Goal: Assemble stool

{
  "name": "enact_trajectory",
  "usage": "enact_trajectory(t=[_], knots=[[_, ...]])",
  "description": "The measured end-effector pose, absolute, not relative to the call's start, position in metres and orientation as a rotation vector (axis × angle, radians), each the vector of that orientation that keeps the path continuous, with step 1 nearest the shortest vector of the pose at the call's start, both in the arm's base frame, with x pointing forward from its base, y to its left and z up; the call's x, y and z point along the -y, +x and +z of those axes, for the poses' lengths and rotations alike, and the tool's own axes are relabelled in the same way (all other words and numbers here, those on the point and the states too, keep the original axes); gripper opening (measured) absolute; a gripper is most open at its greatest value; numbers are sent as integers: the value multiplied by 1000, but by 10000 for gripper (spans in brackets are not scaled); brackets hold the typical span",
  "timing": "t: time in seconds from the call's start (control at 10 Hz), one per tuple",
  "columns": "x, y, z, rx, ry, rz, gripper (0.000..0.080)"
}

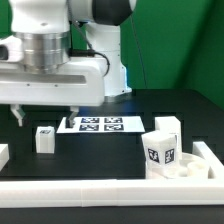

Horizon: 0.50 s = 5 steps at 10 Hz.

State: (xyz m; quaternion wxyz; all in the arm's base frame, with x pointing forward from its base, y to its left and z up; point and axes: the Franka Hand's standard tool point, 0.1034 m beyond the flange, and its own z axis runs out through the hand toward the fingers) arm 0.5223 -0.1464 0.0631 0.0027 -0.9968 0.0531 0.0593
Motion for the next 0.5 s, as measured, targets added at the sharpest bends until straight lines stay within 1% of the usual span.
enact_trajectory(t=[0.1, 0.2, 0.3, 0.5], knots=[[160, 512, 55, -205, -3126, 193, 649], [167, 500, 47, -235, -3117, 226, 649], [170, 497, 45, -247, -3115, 231, 649], [167, 496, 45, -241, -3101, 273, 649]])
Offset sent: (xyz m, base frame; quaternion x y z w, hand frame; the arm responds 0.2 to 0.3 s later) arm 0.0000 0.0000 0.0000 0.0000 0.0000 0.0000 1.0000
